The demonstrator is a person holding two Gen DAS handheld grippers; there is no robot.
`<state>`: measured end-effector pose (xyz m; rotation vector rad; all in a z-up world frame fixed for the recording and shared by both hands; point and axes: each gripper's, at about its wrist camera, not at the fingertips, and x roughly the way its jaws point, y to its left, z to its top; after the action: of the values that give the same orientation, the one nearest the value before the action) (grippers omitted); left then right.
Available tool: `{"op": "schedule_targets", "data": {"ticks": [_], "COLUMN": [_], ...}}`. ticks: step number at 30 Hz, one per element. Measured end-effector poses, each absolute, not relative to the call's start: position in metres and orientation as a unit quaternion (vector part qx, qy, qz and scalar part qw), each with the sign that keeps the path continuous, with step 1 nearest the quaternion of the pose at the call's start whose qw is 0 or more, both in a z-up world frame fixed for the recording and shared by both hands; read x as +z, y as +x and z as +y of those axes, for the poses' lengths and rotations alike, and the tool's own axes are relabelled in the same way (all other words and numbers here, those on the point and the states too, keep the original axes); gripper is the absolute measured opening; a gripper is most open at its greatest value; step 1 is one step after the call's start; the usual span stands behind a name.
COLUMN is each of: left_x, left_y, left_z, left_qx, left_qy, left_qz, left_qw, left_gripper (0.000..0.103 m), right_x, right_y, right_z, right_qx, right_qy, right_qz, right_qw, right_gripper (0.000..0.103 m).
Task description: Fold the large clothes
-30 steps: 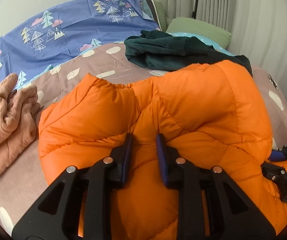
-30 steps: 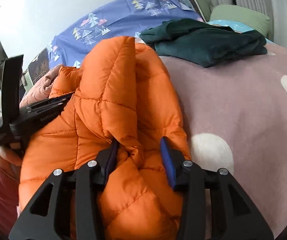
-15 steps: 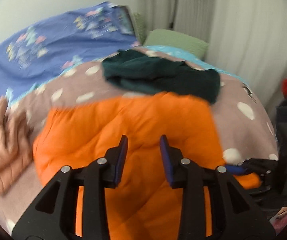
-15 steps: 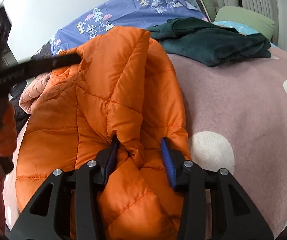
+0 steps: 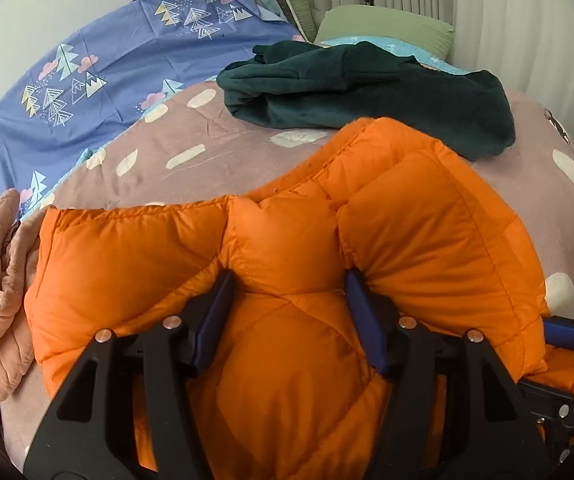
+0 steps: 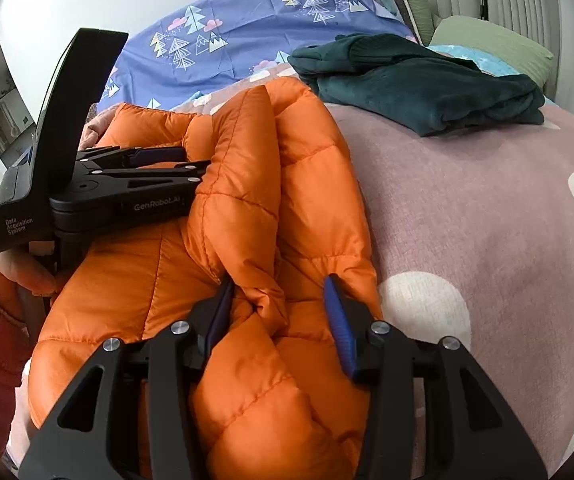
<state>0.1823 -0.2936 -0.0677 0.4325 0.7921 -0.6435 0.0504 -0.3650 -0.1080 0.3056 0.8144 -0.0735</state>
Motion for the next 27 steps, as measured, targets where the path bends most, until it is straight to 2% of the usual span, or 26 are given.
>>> {"op": "schedule_targets", "data": {"ticks": [5,10,15,18,20,23,27], "left_x": [-0.060,-0.032,-0.004,-0.029,-0.059,-0.068,-0.064], "left_y": [0.180,0.165,0.162,0.185,0.187,0.185,0.188], "left_z": [-0.282,-0.251,-0.210,-0.207,-0.211,-0.205,-0.202], "left_qx": [-0.314,-0.343,-0.341,-0.303,-0.295,-0.295,-0.299], "left_qy": [0.183,0.147,0.086,0.083,0.109,0.067,0.067], "left_qz": [0.377,0.370,0.345,0.384,0.369,0.368,0.381], "left_qw": [0.852,0.851,0.870,0.868,0.875,0.879,0.873], "left_gripper": [0.060,0.051,0.049,0.051,0.051,0.051,0.051], "right_x": [-0.105,-0.107,-0.108,-0.108,-0.107,-0.108,-0.106], "right_y": [0.050,0.049,0.049,0.048,0.049,0.048,0.049], "right_z": [-0.363,-0.363,-0.363,-0.363,-0.363,-0.364,-0.362], "right_qx": [-0.041,-0.042,-0.042,-0.039,-0.041,-0.039,-0.040], "right_qy": [0.137,0.143,0.144,0.146,0.150,0.149,0.145], "right_qz": [0.399,0.395,0.392,0.391,0.391,0.390,0.391], "right_qw": [0.906,0.907,0.908,0.908,0.907,0.908,0.908], "right_gripper": [0.045,0.046,0.046,0.047,0.048,0.048,0.049]}}
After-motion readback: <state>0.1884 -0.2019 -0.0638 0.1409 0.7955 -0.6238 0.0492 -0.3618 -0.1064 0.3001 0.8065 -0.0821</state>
